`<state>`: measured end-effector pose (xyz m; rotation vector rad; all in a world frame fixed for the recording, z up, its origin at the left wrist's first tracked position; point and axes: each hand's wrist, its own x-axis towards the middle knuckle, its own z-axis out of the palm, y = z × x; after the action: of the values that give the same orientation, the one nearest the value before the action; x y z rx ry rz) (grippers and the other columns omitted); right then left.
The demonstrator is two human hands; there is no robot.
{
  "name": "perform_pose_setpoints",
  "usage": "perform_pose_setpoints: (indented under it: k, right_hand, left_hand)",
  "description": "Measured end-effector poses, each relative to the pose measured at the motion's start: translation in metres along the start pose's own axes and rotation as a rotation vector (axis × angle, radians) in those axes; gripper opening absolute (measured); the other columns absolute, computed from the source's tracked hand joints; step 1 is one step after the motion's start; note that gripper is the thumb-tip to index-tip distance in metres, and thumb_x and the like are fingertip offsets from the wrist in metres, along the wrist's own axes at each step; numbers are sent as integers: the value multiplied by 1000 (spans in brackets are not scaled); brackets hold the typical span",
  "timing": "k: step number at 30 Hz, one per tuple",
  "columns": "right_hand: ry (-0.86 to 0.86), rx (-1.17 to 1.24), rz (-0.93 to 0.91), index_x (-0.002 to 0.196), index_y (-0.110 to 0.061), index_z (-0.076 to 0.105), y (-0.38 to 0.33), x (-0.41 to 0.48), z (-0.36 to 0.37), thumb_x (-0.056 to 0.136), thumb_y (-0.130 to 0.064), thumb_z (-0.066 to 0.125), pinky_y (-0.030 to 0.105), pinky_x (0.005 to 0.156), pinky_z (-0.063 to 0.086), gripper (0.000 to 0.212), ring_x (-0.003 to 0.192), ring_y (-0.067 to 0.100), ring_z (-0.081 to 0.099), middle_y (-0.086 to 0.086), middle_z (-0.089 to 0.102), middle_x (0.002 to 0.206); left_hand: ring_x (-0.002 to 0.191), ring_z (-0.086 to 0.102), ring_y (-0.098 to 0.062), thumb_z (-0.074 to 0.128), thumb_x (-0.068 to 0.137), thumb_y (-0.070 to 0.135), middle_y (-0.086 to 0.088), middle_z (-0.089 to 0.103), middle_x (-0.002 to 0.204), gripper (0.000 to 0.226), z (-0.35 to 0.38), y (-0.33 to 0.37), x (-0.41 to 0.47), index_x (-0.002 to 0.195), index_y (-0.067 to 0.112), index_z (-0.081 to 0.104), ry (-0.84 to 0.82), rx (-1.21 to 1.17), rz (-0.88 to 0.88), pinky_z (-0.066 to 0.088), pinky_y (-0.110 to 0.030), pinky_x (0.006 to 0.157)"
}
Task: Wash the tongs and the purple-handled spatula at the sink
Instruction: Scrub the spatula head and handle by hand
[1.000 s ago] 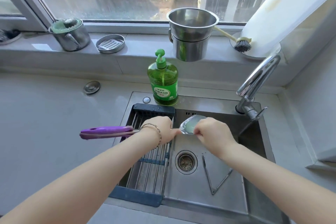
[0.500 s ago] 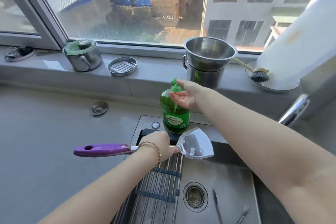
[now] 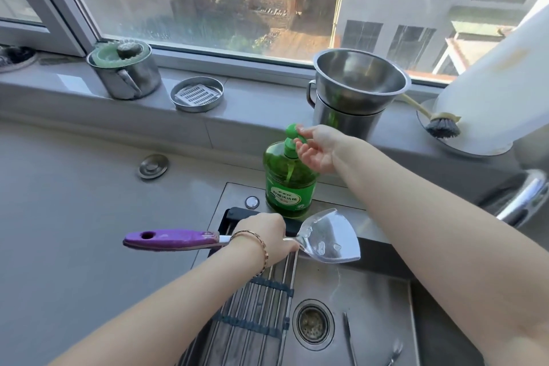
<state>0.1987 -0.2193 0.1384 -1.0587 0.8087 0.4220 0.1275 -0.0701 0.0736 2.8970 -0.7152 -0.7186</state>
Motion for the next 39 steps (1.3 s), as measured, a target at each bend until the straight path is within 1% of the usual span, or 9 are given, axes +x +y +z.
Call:
perform_pose_setpoints:
  k: [14,18,21,24,28,31,34,37,39]
  right_hand:
    - [16,61,-49,73,-12,52,7,7,-4,93,-32,54,9,24,27,29,24,2,38,-3,47,47]
    - [-14,69,-66,73,-4,52,17,-7,-9,93,-41,50,11,29,40,42,27,6,48,3,50,63]
    - [44,73,-193,78,7,56,44,-29,-24,100,-34,37,20,45,54,50,54,22,64,18,59,76]
    - [133,-230,-435,93,10,62,95,-58,-47,101,-23,36,25,67,56,43,76,30,65,19,65,82]
    - [11,-1287,-825,130,-5,53,168,-90,-85,97,-48,24,22,110,25,62,128,17,45,8,53,136]
    - [4,-1856,-911,138,-4,41,199,-101,-118,94,-60,12,25,114,10,77,135,20,37,10,43,144]
    - [130,-1941,-805,140,-1,36,195,-109,-133,89,-69,7,28,113,8,89,137,22,32,15,39,146]
    - [111,-1780,-814,149,-6,2,191,-110,-131,64,-82,-3,20,114,-16,114,139,9,-18,4,-14,152]
    - [-49,-1778,-776,148,-12,-10,200,-124,-126,64,-80,5,13,107,-23,109,133,4,-32,-4,-29,145]
  left_hand:
    - [65,56,-21,51,82,59,1,50,60,48,-3,-8,5,61,16,51,-10,9,-21,47,-28,61]
    - [67,56,-21,51,82,58,2,50,62,46,-8,-3,-7,71,14,57,-15,19,-18,51,-29,66]
    - [77,60,-22,50,84,58,0,58,77,48,-15,0,-19,88,13,65,3,47,-11,52,-31,73]
    - [80,59,-22,48,85,58,0,56,80,45,-20,8,-31,86,15,60,17,95,10,50,-30,72]
    - [74,53,-20,47,86,57,2,49,69,41,-22,28,-47,72,19,48,59,107,72,45,-28,68]
    - [73,49,-21,46,88,55,3,40,65,41,-26,37,-58,70,18,44,88,140,95,41,-28,67]
    - [74,51,-24,45,89,54,3,38,62,48,-24,49,-71,58,19,34,50,160,125,40,-28,67]
    - [86,61,-27,45,89,55,-1,52,72,48,-18,67,-82,59,19,33,24,170,163,40,-28,68]
    - [86,61,-27,45,89,55,-5,62,87,47,-17,69,-86,61,18,35,42,197,174,40,-27,69]
